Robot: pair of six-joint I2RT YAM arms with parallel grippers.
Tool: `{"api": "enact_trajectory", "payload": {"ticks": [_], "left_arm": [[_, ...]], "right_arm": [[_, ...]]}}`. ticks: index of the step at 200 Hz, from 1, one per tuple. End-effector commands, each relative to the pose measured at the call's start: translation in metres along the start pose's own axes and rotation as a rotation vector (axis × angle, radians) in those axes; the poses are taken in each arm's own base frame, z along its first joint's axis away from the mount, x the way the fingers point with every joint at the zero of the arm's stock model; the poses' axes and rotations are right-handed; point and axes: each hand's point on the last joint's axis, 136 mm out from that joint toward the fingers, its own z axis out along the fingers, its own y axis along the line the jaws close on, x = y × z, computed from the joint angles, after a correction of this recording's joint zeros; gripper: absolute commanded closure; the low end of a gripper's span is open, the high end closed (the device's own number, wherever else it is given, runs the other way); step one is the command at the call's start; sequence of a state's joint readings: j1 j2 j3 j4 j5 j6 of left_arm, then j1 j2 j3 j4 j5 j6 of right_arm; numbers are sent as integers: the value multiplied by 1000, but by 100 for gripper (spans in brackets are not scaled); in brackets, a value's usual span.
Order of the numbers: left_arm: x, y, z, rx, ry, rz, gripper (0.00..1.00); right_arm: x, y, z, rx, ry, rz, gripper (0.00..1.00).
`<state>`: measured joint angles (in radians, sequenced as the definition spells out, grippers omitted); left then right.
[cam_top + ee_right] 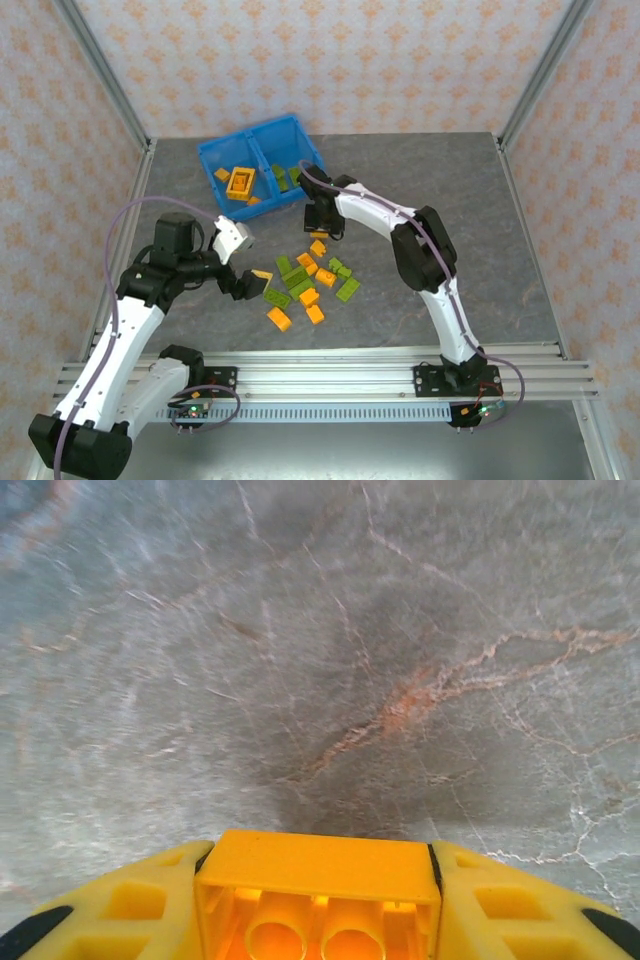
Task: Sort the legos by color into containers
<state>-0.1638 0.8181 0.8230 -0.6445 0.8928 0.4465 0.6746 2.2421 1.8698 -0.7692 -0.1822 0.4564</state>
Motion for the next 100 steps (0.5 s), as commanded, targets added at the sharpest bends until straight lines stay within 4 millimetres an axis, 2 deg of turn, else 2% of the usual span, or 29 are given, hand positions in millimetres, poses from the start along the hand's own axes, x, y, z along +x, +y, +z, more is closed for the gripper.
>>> {"api": "enact_trajectory", "payload": {"ticks": [1, 17, 32, 46, 63, 77, 100], "left_arm": [[-12, 1, -5, -38, -67, 66, 0], [-13, 6, -7, -81, -83, 77, 0], [-13, 12, -10, -130, -87, 81, 0], [-12, 18, -13, -177, -89, 78, 0], [-10, 24, -16, -227, -88, 76, 0], [-9, 26, -19, -254, -90, 77, 0], [-8, 28, -21, -274, -96, 80, 0]], "right_arm": [[-48, 34, -84, -127, -208, 1, 64], [-72, 44, -101, -155, -293, 15, 63], [-94, 50, -107, -155, -360, 44, 62], [-115, 54, -103, -167, -397, 88, 62], [-139, 61, -88, -205, -405, 156, 63], [-152, 68, -78, -231, -420, 190, 63], [-163, 83, -59, -294, -428, 216, 63]]}}
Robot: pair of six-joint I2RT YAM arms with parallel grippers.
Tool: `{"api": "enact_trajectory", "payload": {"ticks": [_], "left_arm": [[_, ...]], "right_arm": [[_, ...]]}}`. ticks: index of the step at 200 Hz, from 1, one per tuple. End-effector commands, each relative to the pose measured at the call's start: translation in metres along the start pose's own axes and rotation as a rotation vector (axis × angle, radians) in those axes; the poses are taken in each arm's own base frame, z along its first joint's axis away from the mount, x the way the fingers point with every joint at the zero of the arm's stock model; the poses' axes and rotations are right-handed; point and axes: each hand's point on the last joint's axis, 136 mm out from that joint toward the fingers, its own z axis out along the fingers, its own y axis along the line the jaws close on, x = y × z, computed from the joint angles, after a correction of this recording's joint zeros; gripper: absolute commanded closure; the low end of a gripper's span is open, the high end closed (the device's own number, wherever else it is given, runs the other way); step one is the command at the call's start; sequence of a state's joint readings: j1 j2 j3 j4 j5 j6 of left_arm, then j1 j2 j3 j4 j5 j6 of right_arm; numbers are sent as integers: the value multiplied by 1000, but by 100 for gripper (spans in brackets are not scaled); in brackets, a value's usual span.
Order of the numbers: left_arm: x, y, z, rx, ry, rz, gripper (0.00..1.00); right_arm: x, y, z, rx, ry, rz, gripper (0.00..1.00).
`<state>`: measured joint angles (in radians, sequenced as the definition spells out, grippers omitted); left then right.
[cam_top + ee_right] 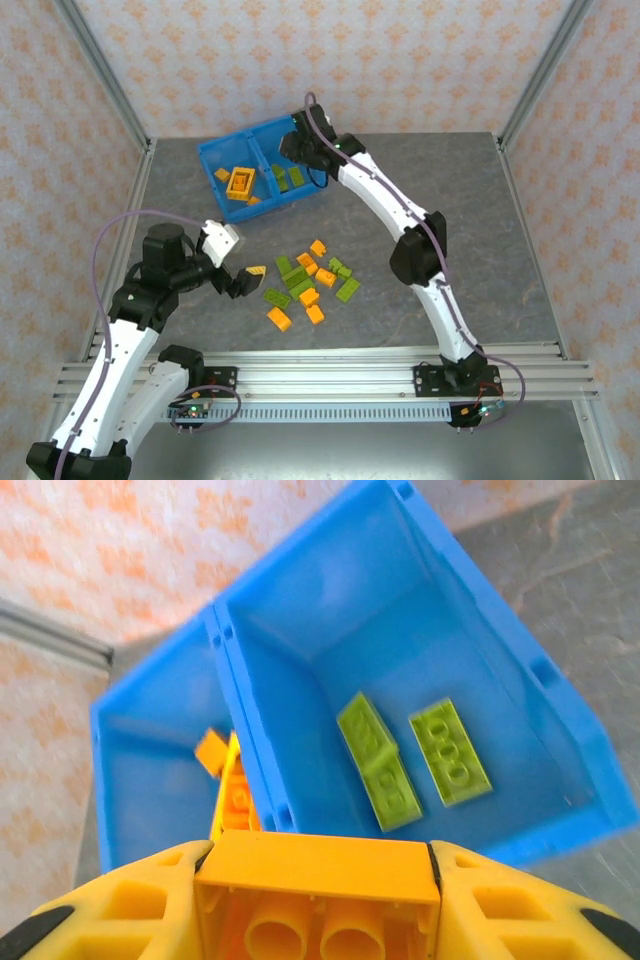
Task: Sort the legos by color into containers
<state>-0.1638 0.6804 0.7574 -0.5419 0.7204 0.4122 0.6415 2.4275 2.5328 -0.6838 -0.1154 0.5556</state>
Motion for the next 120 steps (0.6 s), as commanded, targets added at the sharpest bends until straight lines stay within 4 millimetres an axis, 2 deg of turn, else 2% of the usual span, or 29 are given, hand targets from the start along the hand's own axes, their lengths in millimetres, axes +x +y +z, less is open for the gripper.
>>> {"api": "enact_trajectory", "payload": {"ticks": [1, 23, 56, 69, 89, 120], "left_arm": [[-3, 9, -2, -64, -24, 12, 0], [-2, 11, -2, -76, -22, 11, 0], [-4, 10, 0, -66, -26, 8, 0], [-3, 10, 1, -59, -23, 3, 0], [-1, 11, 1, -66, -13, 1, 0], [2, 14, 3, -81, -3, -2, 0]], "right_arm": [[20, -19, 45, 31, 36, 70, 63], [26, -15, 64, -11, 40, 86, 61], [23, -8, 70, -47, 27, 100, 53], [19, -8, 68, -46, 13, 106, 44], [14, -3, 59, -57, 12, 101, 35], [-1, 11, 30, -80, 0, 74, 31]]}}
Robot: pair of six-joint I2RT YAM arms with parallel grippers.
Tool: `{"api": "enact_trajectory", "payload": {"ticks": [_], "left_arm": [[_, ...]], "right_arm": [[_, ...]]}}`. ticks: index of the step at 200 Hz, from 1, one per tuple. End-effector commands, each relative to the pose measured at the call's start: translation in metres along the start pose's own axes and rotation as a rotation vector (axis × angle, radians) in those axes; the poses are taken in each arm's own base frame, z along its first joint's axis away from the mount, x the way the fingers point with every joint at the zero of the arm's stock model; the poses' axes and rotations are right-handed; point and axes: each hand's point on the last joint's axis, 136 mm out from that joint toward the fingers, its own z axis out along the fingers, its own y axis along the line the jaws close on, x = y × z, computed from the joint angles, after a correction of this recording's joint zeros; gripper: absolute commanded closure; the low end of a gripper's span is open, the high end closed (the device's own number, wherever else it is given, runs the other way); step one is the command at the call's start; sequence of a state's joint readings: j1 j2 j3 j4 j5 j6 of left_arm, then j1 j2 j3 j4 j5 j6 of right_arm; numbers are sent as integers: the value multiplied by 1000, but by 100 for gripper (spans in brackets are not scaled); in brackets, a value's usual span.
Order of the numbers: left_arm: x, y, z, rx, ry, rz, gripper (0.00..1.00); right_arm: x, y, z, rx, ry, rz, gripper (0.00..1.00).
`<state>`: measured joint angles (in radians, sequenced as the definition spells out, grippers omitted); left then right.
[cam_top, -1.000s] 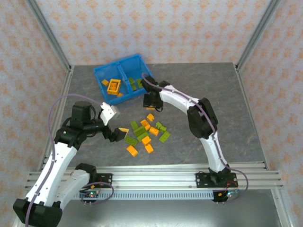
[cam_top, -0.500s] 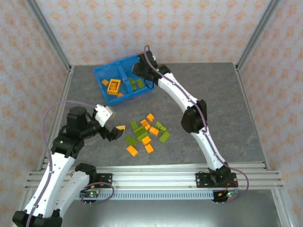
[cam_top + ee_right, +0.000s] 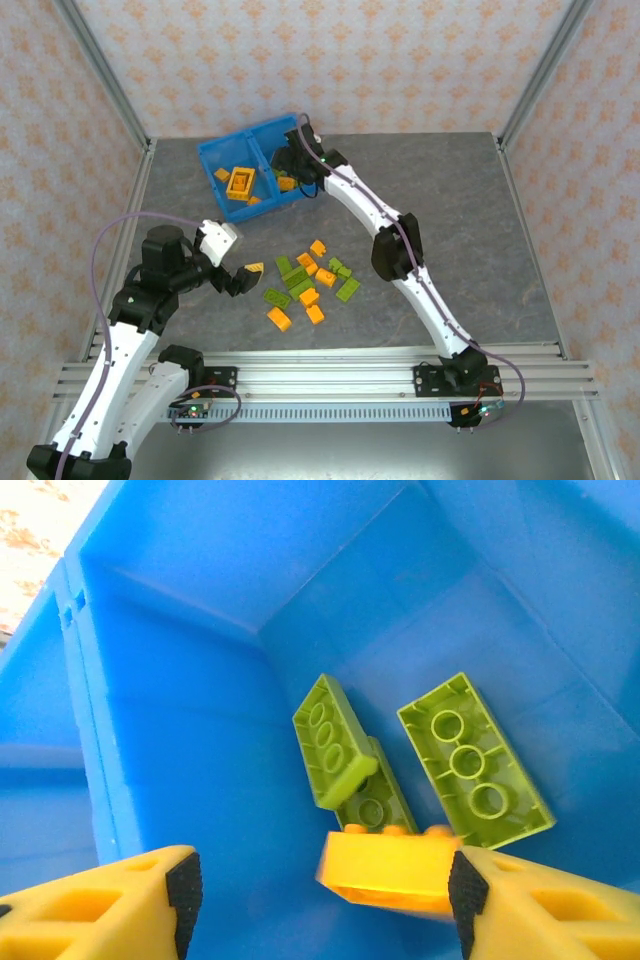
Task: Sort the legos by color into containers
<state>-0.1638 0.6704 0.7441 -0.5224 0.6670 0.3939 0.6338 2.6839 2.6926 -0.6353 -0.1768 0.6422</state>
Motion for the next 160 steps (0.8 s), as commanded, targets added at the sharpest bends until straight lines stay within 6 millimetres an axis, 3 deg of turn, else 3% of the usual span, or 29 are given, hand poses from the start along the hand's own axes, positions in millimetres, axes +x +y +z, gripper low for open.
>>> {"api": "enact_trajectory", "payload": {"ticks": [1, 31, 67, 96, 111, 132, 160], "left_arm": [[-1, 5, 3, -27, -9, 9, 0], [1, 16, 7, -75, 6, -31, 0], [-5, 48, 9, -229, -13, -305, 0], [-12, 67, 0, -336, 4, -434, 0], [-18, 70, -2, -350, -5, -513, 0], [-19, 72, -1, -354, -24, -572, 0], [-6, 89, -6, -470, 14, -521, 0]], "right_arm": [[-36, 40, -58, -80, -73, -19, 31], [-50, 57, -111, -95, -85, -71, 29], [-51, 65, -194, -126, -83, -206, 25], [-32, 43, -243, -113, -86, -304, 23], [-16, 26, -258, -83, -73, -355, 22], [-1, 4, -253, -35, -69, -401, 21], [4, -9, -208, 90, 23, -448, 31]]}}
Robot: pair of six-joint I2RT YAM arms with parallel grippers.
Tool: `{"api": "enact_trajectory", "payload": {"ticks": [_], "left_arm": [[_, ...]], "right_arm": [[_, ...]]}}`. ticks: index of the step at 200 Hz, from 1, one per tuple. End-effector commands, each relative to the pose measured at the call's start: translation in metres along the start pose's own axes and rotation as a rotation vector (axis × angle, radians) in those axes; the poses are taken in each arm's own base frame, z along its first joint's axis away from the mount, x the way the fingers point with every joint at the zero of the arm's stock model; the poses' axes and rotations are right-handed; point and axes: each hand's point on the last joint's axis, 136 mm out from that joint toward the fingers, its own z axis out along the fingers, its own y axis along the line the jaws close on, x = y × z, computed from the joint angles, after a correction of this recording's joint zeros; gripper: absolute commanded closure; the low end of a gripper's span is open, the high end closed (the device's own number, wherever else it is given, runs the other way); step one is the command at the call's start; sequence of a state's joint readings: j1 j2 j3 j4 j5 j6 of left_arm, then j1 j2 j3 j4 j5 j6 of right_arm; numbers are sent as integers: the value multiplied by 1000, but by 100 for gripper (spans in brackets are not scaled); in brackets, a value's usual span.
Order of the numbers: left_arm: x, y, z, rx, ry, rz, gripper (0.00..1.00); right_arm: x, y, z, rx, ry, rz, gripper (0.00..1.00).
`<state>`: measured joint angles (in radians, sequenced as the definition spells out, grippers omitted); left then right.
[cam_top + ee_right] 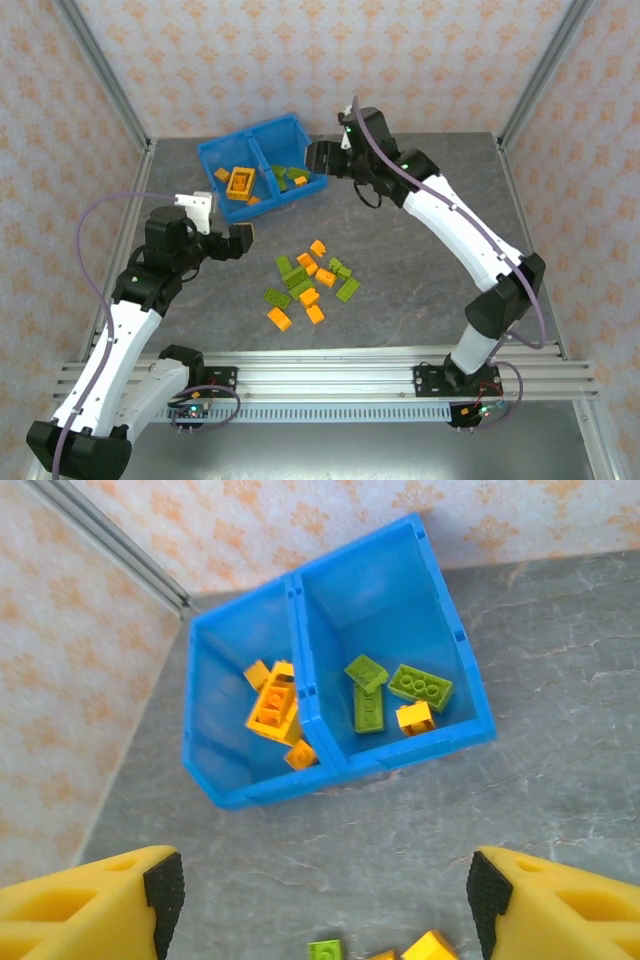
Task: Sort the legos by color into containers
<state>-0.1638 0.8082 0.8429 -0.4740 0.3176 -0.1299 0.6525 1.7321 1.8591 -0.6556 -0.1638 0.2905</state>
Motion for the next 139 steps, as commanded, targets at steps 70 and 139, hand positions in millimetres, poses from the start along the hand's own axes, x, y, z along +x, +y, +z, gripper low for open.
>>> {"api": "enact_trajectory", "payload": {"ticks": [70, 139], "left_arm": [[9, 6, -3, -41, 50, 132, 0], [14, 0, 1, 1, 48, 120, 0]], "right_arm": [[43, -39, 183, 223, 214, -256, 47], [56, -64, 250, 267, 172, -369, 45]]}}
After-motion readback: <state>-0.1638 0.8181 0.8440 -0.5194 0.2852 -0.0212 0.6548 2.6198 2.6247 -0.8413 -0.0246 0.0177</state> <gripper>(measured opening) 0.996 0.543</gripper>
